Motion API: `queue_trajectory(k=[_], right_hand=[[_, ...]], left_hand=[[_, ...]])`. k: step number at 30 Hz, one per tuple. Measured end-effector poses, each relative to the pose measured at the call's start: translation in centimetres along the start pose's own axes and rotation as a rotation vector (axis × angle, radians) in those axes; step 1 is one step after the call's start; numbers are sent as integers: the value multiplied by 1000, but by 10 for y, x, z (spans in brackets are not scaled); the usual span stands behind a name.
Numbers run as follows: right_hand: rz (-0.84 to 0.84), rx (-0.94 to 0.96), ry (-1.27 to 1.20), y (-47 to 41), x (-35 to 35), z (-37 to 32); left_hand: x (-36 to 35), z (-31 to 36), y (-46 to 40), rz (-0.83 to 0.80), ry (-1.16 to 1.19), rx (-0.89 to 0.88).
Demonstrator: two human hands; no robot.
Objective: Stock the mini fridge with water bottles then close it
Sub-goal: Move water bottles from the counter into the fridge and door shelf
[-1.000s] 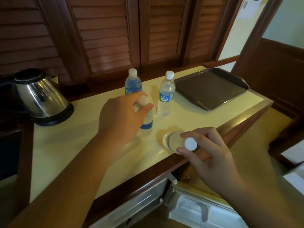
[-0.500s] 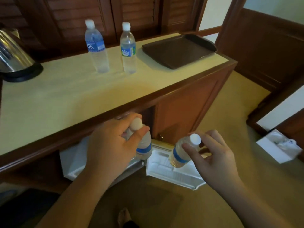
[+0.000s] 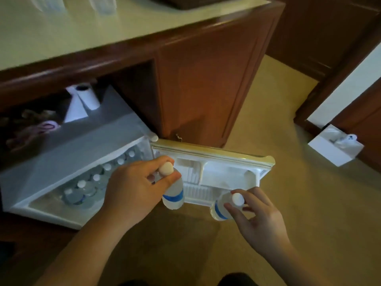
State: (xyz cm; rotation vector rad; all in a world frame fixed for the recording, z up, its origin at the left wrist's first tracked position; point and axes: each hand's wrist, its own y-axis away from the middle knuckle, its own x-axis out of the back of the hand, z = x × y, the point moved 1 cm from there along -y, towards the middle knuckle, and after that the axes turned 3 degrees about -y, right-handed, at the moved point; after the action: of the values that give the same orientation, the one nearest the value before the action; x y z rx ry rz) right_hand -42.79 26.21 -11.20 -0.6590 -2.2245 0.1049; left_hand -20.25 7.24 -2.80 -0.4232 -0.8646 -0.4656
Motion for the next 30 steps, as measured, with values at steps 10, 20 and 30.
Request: queue_trajectory(k=[10, 20, 30], right_hand=[[258, 35, 63, 70, -110, 150], [449, 33, 71, 56, -190, 265], [499, -171, 278, 28, -230, 310]], left_hand=[[-177, -108, -1, 68, 90, -259], [-277, -166, -15, 252, 182, -291], [-304, -192, -23, 211, 254, -238]])
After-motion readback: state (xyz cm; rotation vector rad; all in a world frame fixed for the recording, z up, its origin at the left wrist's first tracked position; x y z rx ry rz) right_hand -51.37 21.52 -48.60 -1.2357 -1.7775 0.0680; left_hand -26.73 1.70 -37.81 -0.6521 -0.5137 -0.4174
